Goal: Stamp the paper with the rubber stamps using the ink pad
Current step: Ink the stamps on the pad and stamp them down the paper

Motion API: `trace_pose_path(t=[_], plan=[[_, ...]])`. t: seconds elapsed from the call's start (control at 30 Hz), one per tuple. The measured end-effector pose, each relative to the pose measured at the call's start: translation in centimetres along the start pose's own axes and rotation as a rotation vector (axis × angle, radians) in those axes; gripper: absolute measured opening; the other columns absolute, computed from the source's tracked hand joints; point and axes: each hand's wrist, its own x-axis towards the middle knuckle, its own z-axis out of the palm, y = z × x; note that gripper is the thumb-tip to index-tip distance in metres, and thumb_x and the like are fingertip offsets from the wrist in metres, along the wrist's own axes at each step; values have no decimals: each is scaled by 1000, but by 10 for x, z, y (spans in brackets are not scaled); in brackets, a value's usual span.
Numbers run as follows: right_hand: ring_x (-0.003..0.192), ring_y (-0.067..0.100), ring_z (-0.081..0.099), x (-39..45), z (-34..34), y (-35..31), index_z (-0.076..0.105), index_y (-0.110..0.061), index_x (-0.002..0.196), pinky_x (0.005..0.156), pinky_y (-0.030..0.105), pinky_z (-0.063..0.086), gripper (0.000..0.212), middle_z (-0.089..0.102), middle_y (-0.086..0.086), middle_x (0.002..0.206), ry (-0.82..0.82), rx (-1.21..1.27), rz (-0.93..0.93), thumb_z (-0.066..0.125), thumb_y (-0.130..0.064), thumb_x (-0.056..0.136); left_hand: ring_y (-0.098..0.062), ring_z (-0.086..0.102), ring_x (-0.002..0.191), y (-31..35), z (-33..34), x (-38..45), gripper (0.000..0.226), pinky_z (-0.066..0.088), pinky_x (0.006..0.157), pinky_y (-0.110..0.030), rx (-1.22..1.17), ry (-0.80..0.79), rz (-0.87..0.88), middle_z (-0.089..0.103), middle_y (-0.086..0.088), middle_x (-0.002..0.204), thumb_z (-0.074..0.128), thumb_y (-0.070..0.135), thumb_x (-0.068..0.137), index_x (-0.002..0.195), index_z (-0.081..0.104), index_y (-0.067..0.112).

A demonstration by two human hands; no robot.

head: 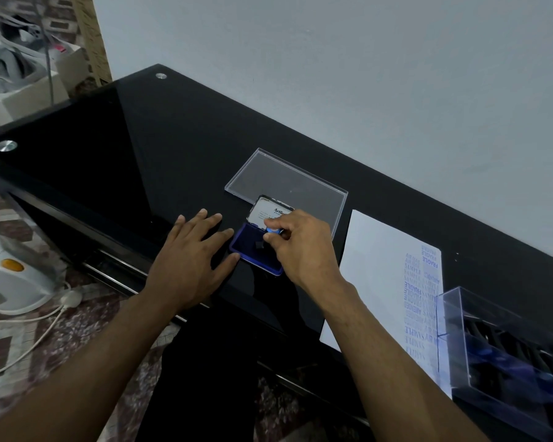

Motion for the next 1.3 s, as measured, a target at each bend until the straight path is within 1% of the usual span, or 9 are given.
trace_pose_path(t=[0.2, 0.43, 0.5, 0.63, 0.8, 1.0, 1.13, 1.2, 1.3], plan=[[98, 6, 61, -1, -2, 0, 73, -18, 114, 89, 16, 48, 26, 69, -2, 112, -10, -6, -5, 73, -18, 88, -22, 21, 152, 1, -1, 0, 73, 12, 124, -51, 6, -1, -2, 39, -3, 158, 23, 71, 91, 143, 53, 29], [93, 2, 56, -2, -3, 1, 73, -19, 114, 86, 13, 45, 26, 68, -2, 110, -8, -2, -14, 72, -18, 88, -23, 21, 152, 1, -1, 0, 72, 11, 124, -50, -4, -4, -2, 40, -3, 158, 24, 71, 92, 143, 52, 29], [95, 4, 59, -2, -2, 2, 73, -19, 115, 87, 14, 47, 26, 69, -1, 111, -5, 2, -17, 72, -18, 88, -23, 21, 152, 1, -2, 0, 72, 11, 124, -50, -7, -7, -3, 40, -3, 158, 23, 71, 91, 143, 53, 29], [101, 10, 62, -1, 0, 2, 72, -20, 117, 95, 27, 52, 28, 68, -1, 115, -16, 11, -3, 71, -20, 89, -22, 21, 152, 2, -4, 0, 75, 10, 124, -48, -14, -10, -5, 40, -2, 158, 22, 72, 90, 143, 52, 29], [102, 11, 64, -7, -9, 13, 70, -23, 120, 87, 27, 57, 30, 65, -3, 119, 115, 144, 51, 71, -21, 89, -23, 24, 151, 13, -13, 4, 76, 15, 124, -48, -115, 38, -24, 41, -5, 156, 34, 72, 88, 144, 51, 25], [89, 10, 66, -21, -45, 41, 74, -22, 109, 85, 28, 57, 24, 68, -5, 104, 271, 197, 108, 75, -19, 86, -24, 28, 149, 59, -12, 26, 71, 15, 125, -45, -151, 66, 68, 44, -6, 154, 40, 67, 90, 141, 55, 20], [82, 8, 67, -34, -70, 68, 75, -21, 108, 84, 26, 57, 22, 68, -5, 103, 325, 190, 168, 75, -19, 86, -25, 35, 145, 104, -9, 41, 62, 28, 121, -46, -204, 76, 145, 45, -4, 151, 49, 63, 92, 137, 57, 21], [79, 8, 67, -42, -80, 84, 75, -21, 106, 83, 28, 58, 20, 68, -5, 105, 350, 201, 197, 75, -18, 86, -24, 31, 147, 127, -6, 46, 58, 33, 118, -47, -224, 60, 168, 44, -3, 153, 56, 57, 93, 139, 56, 23], [81, 11, 68, -54, -95, 107, 76, -20, 104, 84, 33, 57, 19, 69, -4, 106, 387, 193, 235, 75, -16, 85, -21, 24, 151, 156, 1, 55, 55, 29, 120, -48, -231, 24, 205, 39, -2, 157, 54, 57, 93, 140, 56, 27]])
